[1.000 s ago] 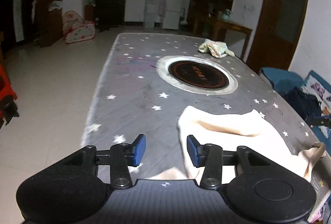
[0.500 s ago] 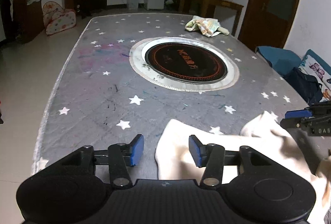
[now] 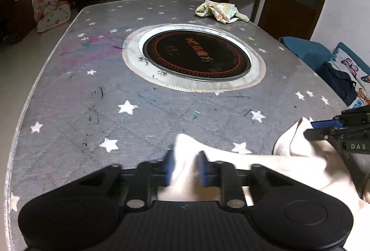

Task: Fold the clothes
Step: 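Lower the shirt onto the table with both grippers, laying it flat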

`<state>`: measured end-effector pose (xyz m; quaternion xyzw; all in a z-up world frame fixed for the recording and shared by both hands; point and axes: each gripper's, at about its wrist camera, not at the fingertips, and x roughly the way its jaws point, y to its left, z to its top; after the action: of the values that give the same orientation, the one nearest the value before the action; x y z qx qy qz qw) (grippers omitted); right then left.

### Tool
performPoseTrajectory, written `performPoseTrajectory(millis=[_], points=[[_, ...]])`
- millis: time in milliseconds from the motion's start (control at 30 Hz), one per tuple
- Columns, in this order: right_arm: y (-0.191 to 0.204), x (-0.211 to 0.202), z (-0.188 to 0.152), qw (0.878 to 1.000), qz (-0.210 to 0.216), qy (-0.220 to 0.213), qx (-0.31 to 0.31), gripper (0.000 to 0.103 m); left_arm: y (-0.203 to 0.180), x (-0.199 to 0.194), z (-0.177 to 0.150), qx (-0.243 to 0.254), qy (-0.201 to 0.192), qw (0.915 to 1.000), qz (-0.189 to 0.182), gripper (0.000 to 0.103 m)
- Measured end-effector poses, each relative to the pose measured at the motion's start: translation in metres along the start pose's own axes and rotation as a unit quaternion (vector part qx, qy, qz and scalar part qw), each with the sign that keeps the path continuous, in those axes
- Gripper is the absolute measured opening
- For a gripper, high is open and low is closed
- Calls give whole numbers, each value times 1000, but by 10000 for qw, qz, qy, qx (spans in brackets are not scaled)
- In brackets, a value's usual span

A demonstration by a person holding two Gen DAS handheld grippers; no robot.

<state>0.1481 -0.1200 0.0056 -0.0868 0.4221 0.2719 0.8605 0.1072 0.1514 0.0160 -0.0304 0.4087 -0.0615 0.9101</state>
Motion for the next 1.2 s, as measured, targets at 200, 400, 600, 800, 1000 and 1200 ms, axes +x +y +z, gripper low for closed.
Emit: performPoseTrajectory(millis=[200,400,600,800,1000,1200], points=[[-3,-21,15,9972,-365,-638,-123,5,20,-16,12,-380,-536,9974,288,3],[-28,-14,31,9918,-769,-928,424,8,36,-8,21,-738,-687,9943,338,4],[-36,14,27,9956,-659,-461,481,24,37,5,23,-666,-597,9950,446,45],[-37,28,30,9964,-634,-363,441,18,27,29,29,-323,-246,9978,529,24],[-33,39,39,9945,-927,-408,276,4,21,42,33,-36,-343,9951,925,8],[-35,40,50,9936,-1049,-383,167,15,26,33,39,-181,-408,9945,950,27]])
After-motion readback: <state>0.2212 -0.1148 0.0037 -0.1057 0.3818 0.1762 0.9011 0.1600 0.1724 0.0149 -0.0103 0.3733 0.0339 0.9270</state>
